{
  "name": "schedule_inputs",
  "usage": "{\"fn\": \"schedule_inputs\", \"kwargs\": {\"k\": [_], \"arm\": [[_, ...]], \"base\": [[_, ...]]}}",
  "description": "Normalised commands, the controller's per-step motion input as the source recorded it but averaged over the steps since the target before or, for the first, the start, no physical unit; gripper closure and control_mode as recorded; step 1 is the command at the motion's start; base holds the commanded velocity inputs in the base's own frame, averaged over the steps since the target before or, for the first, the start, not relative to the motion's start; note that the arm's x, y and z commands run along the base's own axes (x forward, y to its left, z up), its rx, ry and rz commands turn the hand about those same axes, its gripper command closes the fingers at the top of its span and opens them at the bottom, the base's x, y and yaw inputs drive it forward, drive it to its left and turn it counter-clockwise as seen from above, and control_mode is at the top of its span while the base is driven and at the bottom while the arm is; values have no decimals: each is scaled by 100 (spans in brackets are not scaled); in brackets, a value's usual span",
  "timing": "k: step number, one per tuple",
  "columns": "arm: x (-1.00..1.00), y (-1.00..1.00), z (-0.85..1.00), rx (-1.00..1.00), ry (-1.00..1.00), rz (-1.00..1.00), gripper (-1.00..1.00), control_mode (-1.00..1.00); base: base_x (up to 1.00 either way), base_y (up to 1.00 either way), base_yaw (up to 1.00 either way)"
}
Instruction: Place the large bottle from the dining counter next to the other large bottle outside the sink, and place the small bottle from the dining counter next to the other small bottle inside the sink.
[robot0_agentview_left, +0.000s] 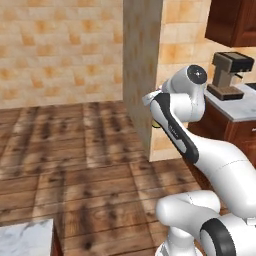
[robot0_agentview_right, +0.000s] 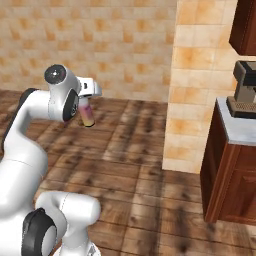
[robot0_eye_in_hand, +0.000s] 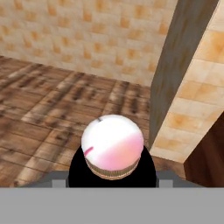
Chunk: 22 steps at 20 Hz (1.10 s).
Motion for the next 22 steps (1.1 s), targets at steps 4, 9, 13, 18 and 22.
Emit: {"fn": "schedule_inputs", "kwargs": {"k": [4, 9, 13, 18, 22], "arm": [[0, 0, 0, 0, 0, 0, 100, 100], [0, 0, 0, 0, 0, 0, 100, 100], [0, 0, 0, 0, 0, 0, 100, 100], [0, 0, 0, 0, 0, 0, 100, 100], [0, 0, 0, 0, 0, 0, 100, 100]], "base": [[-2, 0, -23], [-3, 0, -23], [-3, 0, -23], [-3, 0, -23], [-3, 0, -23]]}}
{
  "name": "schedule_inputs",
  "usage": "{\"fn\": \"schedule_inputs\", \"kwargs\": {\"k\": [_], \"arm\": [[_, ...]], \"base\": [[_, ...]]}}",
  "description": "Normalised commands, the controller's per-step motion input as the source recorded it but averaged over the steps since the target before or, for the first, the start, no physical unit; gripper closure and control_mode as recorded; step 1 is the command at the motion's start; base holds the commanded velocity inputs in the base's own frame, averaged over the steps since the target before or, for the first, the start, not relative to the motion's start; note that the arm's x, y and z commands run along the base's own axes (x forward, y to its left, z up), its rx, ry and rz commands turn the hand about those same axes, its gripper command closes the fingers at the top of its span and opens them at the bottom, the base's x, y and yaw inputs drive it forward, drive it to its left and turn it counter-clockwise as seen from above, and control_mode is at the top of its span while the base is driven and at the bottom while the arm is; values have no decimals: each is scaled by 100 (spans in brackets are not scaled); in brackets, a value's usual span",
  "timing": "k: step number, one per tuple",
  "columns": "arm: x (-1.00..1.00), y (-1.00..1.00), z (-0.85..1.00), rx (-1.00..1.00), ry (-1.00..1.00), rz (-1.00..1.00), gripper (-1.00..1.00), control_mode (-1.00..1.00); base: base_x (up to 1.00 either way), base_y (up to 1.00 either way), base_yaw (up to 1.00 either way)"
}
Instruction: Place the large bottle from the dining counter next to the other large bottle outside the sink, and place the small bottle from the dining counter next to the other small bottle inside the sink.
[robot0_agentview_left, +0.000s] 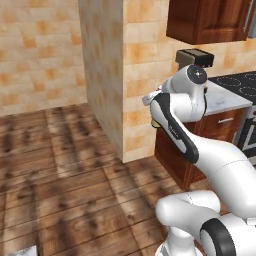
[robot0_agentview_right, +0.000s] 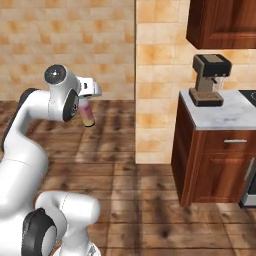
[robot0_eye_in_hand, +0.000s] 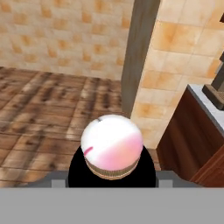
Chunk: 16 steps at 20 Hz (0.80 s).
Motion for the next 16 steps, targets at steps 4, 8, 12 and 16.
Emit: {"fn": "schedule_inputs", "kwargs": {"k": [4, 8, 12, 16], "arm": [[0, 0, 0, 0, 0, 0, 100, 100], [0, 0, 0, 0, 0, 0, 100, 100], [0, 0, 0, 0, 0, 0, 100, 100], [0, 0, 0, 0, 0, 0, 100, 100]], "base": [[-3, 0, -23], [-3, 0, -23], [-3, 0, -23], [-3, 0, -23]]}}
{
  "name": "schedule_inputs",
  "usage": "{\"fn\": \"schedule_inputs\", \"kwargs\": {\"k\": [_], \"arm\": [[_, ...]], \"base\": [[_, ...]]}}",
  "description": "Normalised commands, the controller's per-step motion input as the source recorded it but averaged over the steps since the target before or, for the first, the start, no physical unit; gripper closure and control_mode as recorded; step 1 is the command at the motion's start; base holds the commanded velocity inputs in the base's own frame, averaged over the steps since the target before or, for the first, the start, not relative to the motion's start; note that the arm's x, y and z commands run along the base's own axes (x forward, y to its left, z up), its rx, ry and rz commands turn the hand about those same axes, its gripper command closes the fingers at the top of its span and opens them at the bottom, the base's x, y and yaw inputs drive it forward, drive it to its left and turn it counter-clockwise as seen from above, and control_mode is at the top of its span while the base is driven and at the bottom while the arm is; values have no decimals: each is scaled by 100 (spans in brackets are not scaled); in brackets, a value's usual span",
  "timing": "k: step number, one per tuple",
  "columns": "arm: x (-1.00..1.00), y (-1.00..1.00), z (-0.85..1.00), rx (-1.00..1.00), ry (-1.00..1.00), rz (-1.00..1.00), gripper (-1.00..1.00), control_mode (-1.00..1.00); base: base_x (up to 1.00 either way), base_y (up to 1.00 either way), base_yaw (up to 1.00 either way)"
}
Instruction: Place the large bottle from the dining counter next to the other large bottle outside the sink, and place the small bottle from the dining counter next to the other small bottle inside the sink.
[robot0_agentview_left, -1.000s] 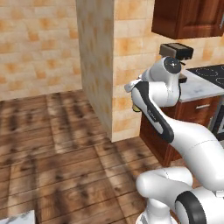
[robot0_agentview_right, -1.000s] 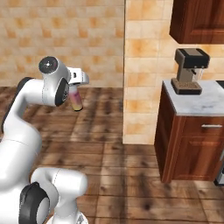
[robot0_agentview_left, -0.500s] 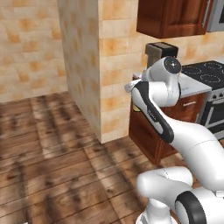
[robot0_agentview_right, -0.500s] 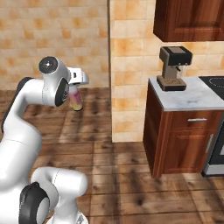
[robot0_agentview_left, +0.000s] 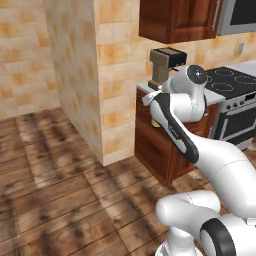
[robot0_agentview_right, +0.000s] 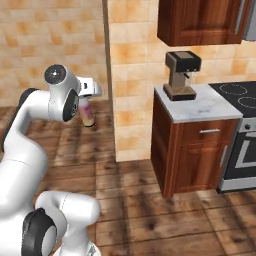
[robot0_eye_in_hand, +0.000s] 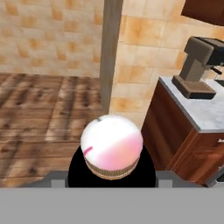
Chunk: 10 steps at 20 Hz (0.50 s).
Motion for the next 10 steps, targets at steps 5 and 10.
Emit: {"fn": "schedule_inputs", "kwargs": {"k": [5, 10], "arm": [[0, 0, 0, 0, 0, 0, 100, 100], [0, 0, 0, 0, 0, 0, 100, 100]], "base": [[-3, 0, -23], [-2, 0, -23]]}}
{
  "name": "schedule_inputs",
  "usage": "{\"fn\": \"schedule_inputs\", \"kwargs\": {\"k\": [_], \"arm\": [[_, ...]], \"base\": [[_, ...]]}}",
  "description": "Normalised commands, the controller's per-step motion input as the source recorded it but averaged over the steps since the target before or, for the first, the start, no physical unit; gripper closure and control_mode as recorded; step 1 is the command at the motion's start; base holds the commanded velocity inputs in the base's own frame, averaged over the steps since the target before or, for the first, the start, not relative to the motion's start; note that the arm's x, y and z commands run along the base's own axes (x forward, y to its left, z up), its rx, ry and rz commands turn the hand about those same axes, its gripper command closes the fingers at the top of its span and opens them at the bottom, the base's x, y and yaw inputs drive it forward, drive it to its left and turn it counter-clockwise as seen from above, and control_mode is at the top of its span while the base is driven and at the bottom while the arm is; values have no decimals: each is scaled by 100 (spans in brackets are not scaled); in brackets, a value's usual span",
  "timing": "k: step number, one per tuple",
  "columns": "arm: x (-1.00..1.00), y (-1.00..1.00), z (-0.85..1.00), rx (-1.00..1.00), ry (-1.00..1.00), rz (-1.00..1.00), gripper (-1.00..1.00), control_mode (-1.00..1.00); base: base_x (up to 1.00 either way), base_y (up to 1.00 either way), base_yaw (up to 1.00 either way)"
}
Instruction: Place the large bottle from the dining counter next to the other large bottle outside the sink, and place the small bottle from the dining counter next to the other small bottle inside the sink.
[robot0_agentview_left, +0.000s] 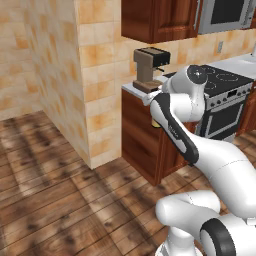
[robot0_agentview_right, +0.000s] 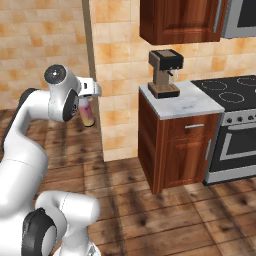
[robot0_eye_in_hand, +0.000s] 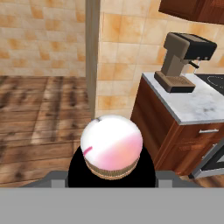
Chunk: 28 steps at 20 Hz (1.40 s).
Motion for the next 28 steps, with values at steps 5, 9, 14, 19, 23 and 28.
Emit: {"fn": "schedule_inputs", "kwargs": {"k": [5, 9, 14, 19, 23, 28], "arm": [[0, 0, 0, 0, 0, 0, 100, 100], [0, 0, 0, 0, 0, 0, 100, 100], [0, 0, 0, 0, 0, 0, 100, 100], [0, 0, 0, 0, 0, 0, 100, 100], [0, 0, 0, 0, 0, 0, 100, 100], [0, 0, 0, 0, 0, 0, 100, 100]], "base": [[0, 0, -23], [0, 0, -23], [0, 0, -23], [0, 0, -23], [0, 0, -23], [0, 0, -23]]}}
